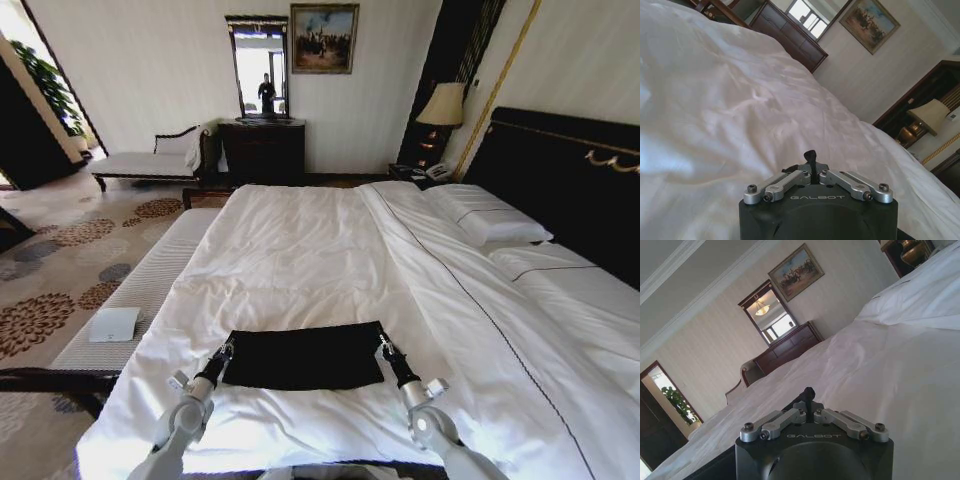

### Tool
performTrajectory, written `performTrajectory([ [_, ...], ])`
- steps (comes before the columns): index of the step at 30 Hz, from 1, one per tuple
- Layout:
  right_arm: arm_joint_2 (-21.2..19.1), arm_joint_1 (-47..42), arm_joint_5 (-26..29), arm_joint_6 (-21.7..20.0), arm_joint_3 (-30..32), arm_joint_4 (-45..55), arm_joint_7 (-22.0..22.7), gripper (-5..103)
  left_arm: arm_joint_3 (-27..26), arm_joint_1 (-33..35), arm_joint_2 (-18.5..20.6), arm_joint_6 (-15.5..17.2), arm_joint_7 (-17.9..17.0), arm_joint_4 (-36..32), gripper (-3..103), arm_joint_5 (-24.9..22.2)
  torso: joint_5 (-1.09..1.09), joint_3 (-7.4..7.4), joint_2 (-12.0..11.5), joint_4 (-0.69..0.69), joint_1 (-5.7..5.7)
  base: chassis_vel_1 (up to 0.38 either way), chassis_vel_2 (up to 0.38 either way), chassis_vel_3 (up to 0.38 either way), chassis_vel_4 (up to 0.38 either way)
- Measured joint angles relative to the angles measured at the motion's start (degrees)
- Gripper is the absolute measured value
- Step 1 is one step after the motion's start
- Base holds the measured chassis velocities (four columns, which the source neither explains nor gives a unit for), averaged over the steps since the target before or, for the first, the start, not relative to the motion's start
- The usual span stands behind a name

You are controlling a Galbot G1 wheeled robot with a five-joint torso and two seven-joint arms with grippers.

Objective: Fold the clothes on the bed.

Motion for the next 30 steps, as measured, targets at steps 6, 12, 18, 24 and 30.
performTrajectory([
  [6, 1.1, -1.7, -2.4, 1.3, 0.2, 0.4, 0.6, 1, -0.6, 1.8, -0.6, -0.8, 0.3, -1.4, 2, 1.9, 0.00, 0.00, 0.0, 0.01, -0.01, 0.000, 0.000, 0.000, 0.000],
  [12, 2.6, -3.6, -5.5, 1.9, 0.3, -0.3, 1.1, 0, -0.1, 4.1, -2.1, -3.5, -0.4, -1.9, 0, 6.7, -0.01, 0.01, 0.0, 0.01, 0.00, 0.000, 0.000, 0.000, 0.000],
  [18, 3.3, -6.8, -7.1, 4.3, 1.7, 5.3, 1.0, 22, -1.0, 7.9, -3.7, -6.5, 0.3, -8.4, 20, 9.6, -0.01, 0.00, 0.0, 0.01, -0.01, 0.000, 0.000, 0.000, 0.000],
  [24, 3.9, -10.6, -10.7, 5.8, 5.5, 15.0, 8.5, 44, -4.5, 10.8, -4.0, -9.3, 1.6, -15.1, 48, 10.3, -0.01, 0.00, 0.0, 0.02, -0.02, 0.000, 0.000, 0.000, 0.000],
  [30, 3.1, -6.0, -16.5, -0.1, 5.8, 17.5, 22.1, 66, -4.6, 3.4, -2.6, 0.1, -6.1, -15.9, 66, 11.1, -0.01, 0.01, 0.0, 0.01, 0.00, 0.000, 0.000, 0.000, 0.000],
])
